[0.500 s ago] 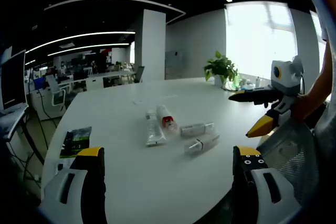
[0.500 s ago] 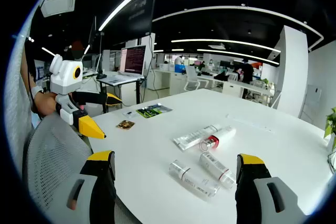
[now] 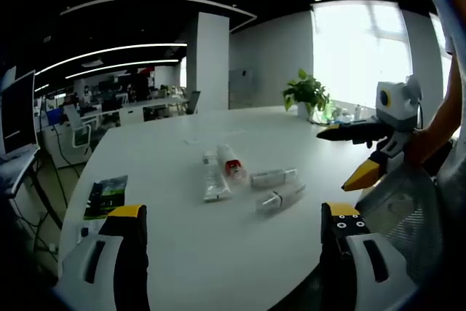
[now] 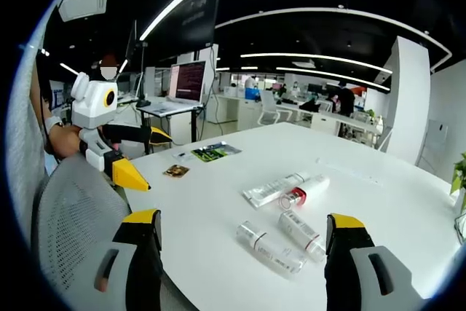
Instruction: Arrange the skincare products in the storage area until every visible bottle or jar stands upright without overlapping.
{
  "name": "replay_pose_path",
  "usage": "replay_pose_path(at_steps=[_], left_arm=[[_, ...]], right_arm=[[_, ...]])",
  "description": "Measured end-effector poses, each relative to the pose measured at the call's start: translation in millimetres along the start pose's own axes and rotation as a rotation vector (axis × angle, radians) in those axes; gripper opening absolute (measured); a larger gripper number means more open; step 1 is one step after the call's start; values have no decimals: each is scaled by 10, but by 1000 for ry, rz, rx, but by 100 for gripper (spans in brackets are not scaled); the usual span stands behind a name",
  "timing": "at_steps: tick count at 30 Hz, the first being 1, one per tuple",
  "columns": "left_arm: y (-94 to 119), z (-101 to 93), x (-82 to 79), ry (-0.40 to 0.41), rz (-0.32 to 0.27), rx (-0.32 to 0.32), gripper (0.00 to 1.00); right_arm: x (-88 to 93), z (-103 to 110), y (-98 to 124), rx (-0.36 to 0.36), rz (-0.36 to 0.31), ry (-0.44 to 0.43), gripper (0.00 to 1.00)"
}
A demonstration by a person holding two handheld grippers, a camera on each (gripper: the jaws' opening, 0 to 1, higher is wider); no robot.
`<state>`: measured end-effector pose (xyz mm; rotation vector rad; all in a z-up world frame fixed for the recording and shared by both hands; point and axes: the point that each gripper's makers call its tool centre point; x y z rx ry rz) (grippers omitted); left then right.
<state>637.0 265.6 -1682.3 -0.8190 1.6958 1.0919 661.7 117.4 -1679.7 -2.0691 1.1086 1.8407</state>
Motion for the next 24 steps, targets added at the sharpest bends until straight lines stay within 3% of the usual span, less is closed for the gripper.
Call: replay_pose_path(at_steps=[24], left_arm=[[0, 8, 14, -7, 8, -3, 94]], right_arm=[[3, 21, 3, -8, 4, 16, 90]])
Point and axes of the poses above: the point that each gripper's makers call its tool centre point, and the gripper's own axes: y roughly backward along the fingers, z roughly to its left, x roughly out of its underside, and after that the axes turned 9 degrees about y, right-handed
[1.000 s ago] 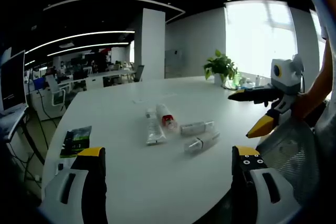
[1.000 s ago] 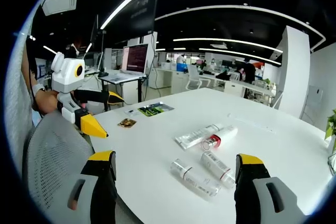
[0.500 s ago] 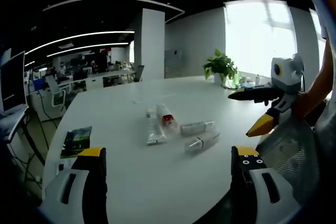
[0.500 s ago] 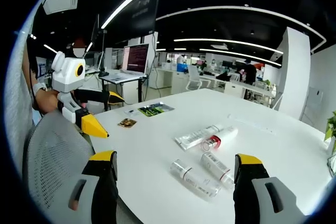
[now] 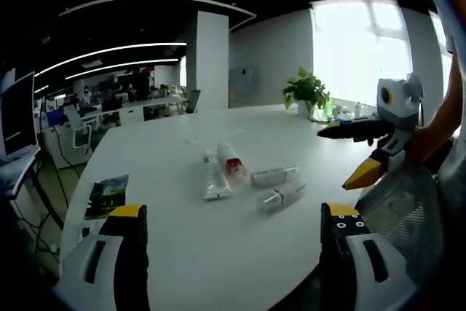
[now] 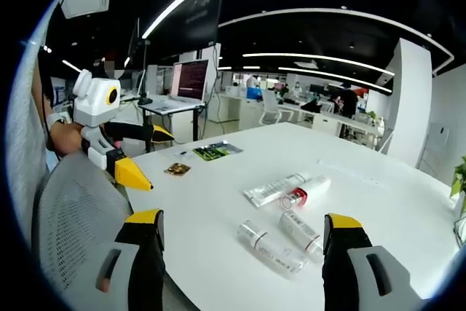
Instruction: Arrange the skincare products in the storage area until every visible bottle or jar stands upright without overlapping.
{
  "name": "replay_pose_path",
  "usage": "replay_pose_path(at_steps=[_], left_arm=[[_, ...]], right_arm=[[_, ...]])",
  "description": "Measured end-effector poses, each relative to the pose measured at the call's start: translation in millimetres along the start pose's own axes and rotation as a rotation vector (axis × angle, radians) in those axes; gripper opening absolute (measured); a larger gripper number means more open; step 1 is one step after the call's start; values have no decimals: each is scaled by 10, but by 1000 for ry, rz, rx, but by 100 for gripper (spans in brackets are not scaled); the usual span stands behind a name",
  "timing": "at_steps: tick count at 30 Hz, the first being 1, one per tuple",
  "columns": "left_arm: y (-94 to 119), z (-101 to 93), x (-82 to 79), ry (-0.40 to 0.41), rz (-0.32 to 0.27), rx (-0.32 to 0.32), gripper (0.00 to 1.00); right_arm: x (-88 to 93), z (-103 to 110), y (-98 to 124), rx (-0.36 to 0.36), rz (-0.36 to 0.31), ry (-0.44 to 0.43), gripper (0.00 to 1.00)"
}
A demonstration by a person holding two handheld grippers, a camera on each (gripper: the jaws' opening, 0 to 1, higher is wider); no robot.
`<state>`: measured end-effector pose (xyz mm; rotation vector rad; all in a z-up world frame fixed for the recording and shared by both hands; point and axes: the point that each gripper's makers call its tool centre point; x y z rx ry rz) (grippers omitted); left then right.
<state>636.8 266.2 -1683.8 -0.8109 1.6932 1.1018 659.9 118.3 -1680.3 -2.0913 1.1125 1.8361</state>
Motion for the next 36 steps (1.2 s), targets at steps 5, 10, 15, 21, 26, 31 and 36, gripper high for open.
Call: replay_pose_path(at_steps=[5, 10, 15, 21, 26, 31, 36], left_arm=[[-1, 12, -5, 0, -1, -6, 94], [1, 47, -8, -1, -2, -22, 94], [6, 74, -9, -5, -3, -34, 92], [10, 107, 10, -23, 6, -50, 92], [17, 137, 2, -25, -1, -64, 92], [24, 164, -13, -26, -10, -76, 91], [28, 181, -19, -26, -13, -85, 91]], right_arm=[[4, -23, 6, 7, 5, 2, 90], [-117, -126, 10, 11, -10, 27, 88], [-459, -385, -98, -7, -31, 185, 83], [-1078, -763, -253, 0, -89, 361, 77], [-1590, -1076, -385, 15, -114, 479, 72], [-2025, -1231, -482, -2, -132, 558, 72], [-2465, -1239, -635, -113, -141, 561, 73]])
Point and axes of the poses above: the point that each gripper's makers call its tool centre point, and the gripper's own axes: y roughly backward along the fingers, z roughly to its left, x roughly out of its underside, and after that the axes turned 9 degrees about y, right-handed
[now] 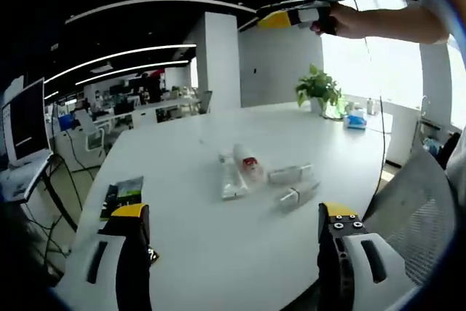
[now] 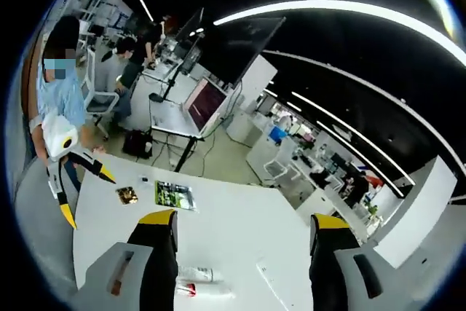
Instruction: Arrange the skincare products in the storage area until every visible bottle or jar stands upright without overlapping.
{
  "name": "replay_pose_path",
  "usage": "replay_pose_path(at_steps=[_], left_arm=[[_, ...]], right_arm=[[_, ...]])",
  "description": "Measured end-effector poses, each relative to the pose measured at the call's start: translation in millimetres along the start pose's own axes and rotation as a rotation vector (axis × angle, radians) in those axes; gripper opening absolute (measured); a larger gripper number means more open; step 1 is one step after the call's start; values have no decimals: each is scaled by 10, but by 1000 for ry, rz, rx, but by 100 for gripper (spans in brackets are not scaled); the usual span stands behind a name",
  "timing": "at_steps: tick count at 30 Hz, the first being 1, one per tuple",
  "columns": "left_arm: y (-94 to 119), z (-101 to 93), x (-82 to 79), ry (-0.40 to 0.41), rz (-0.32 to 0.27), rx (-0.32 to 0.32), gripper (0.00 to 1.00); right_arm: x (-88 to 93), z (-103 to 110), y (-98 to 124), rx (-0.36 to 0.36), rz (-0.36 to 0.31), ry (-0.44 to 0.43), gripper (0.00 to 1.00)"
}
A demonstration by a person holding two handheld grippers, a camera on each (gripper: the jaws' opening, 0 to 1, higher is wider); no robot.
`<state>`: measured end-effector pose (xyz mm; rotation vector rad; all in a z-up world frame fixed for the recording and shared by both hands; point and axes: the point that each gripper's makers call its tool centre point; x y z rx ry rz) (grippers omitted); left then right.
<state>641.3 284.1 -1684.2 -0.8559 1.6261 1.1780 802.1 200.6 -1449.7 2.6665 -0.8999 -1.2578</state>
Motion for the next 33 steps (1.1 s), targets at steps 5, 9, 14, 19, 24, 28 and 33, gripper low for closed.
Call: replay_pose_path(at_steps=[5, 9, 14, 19, 24, 28, 33], left_arm=[[0, 18, 8, -6, 4, -8, 90], [3, 39, 12, -4, 6, -18, 89], [-2, 52, 36, -7, 18, -23, 88], [-4, 60, 60, -12, 30, -28, 87], [-5, 64, 77, -14, 39, -30, 86], [-9, 74, 94, -14, 48, -34, 86], [-16, 92, 131, -15, 64, -41, 84]], right_arm=[[-118, -154, -177, -92, 4, -3, 68], [-217, -341, -309, -114, -4, 17, 65], [-304, -621, -491, -119, -24, 70, 62], [-468, -865, -662, -121, -63, 156, 56], [-552, -943, -821, -162, -54, 204, 49], [-356, -829, -1026, -258, 23, 261, 51], [-85, -576, -1221, -423, 81, 321, 52]])
Point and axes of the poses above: the point that each gripper's makers call its tool centre point, and the gripper's own axes: y roughly backward along the fingers, z roughly to its left, x roughly out of its underside, and after that the axes turned 9 degrees about y, right-handed
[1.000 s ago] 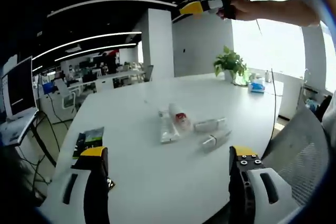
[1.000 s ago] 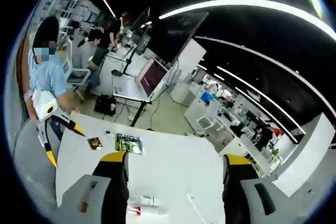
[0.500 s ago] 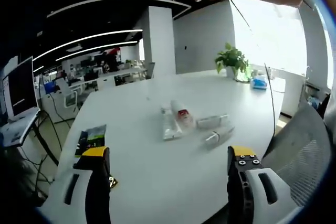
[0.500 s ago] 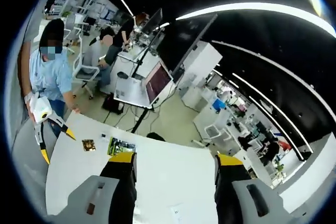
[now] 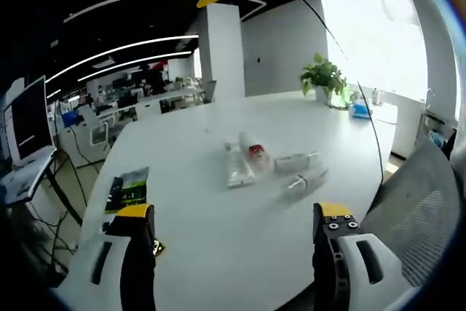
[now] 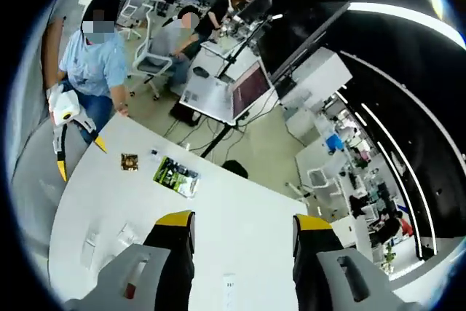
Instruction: Arrange the skincare products in the storage area until every visible bottle or jar stands upright without overlapping.
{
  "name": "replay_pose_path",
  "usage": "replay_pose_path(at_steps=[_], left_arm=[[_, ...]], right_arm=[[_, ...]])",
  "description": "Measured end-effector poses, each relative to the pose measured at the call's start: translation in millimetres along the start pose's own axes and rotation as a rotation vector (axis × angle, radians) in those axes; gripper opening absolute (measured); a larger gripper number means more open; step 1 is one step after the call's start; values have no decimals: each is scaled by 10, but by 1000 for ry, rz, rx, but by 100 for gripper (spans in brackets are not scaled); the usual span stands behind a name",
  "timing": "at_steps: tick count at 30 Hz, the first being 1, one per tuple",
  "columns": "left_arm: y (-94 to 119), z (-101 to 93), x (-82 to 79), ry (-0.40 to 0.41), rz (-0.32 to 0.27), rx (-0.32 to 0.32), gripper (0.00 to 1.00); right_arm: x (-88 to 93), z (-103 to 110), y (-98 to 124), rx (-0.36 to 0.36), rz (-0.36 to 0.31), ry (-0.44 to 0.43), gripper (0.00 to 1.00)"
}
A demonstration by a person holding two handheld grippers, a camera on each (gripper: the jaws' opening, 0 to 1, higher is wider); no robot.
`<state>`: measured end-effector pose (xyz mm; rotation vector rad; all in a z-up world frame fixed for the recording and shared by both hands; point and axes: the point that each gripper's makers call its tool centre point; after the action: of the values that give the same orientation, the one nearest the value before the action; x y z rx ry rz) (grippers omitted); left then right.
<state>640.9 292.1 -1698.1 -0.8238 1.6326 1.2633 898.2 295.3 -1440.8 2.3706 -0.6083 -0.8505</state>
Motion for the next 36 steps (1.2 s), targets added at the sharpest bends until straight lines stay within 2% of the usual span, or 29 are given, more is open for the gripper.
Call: replay_pose_path(at_steps=[1, 2, 3, 5, 9, 10, 15, 20, 24, 36], left_arm=[[-2, -1, 12, 0, 6, 0, 84], [-4, -2, 19, -1, 9, 1, 84], [-8, -1, 33, -5, 15, 1, 83], [-14, 5, 54, -8, 24, -1, 82], [-27, 17, 111, -12, 53, -6, 80], [-30, 16, 123, -12, 58, -6, 80], [-33, 14, 157, -19, 75, -5, 78], [-34, 17, 175, -19, 84, -6, 76], [-31, 32, 191, -18, 91, -13, 75], [-31, 32, 244, -21, 112, -10, 72]], right_arm=[[80, 111, -89, -61, 17, -4, 53], [158, 158, -153, -80, 42, 2, 54], [255, 273, -242, -134, 68, 37, 54], [411, 448, -379, -207, 100, 41, 54], [615, 665, -603, -282, 143, 55, 56], [680, 753, -662, -322, 159, 77, 56], [847, 1036, -839, -408, 209, 138, 56], [1042, 1476, -997, -525, 266, 194, 56], [1131, 1752, -1117, -587, 287, 224, 55], [1376, 2236, -1489, -696, 303, 238, 52]])
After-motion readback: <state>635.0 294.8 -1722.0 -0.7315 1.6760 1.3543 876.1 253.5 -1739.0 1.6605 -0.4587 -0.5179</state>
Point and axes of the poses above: the point that each gripper's makers call its tool centre point, and the gripper's own axes: y roughly backward along the fingers, z roughly to its left, x roughly out of its underside, and after that the axes turned 9 degrees about y, right-handed
